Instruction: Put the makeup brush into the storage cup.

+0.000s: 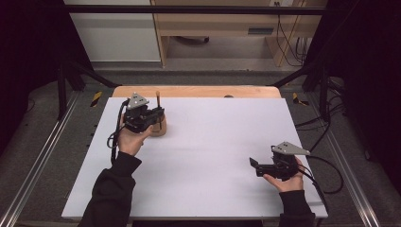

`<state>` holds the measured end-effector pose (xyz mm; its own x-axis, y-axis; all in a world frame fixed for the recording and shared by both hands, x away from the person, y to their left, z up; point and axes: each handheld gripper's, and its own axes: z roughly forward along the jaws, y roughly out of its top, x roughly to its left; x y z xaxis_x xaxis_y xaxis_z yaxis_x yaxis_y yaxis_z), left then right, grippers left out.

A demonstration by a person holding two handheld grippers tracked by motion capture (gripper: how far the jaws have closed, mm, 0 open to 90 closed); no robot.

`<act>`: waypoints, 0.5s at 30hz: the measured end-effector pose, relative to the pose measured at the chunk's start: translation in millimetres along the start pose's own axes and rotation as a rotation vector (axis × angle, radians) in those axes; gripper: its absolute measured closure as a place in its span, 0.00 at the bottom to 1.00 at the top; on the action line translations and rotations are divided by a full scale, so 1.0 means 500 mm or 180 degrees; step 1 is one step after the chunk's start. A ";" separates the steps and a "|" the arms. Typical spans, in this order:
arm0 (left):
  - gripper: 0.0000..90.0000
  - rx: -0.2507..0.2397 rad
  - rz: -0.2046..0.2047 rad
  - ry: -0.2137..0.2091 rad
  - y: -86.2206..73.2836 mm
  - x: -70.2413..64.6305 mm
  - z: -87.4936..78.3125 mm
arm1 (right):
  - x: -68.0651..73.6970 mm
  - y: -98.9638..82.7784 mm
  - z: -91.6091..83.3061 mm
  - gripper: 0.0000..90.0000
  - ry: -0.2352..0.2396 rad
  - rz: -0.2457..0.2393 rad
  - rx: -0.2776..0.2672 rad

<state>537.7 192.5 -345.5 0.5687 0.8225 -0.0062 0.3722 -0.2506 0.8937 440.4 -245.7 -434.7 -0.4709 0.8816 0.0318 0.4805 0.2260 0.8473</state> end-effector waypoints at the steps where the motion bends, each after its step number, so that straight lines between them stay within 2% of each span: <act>1: 0.92 0.0002 0.0004 0.0011 0.000 0.002 0.001 | 0.000 0.000 0.000 0.05 -0.0001 -0.0002 0.0001; 15: 0.92 0.0006 -0.0056 0.0089 0.009 0.026 0.023 | 0.000 -0.001 0.001 0.05 -0.0012 -0.0011 0.0010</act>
<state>555.1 196.3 -346.8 0.5412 0.8409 -0.0094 0.3834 -0.2368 0.8927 440.8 -245.7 -435.2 -0.4697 0.8824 0.0271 0.4814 0.2303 0.8457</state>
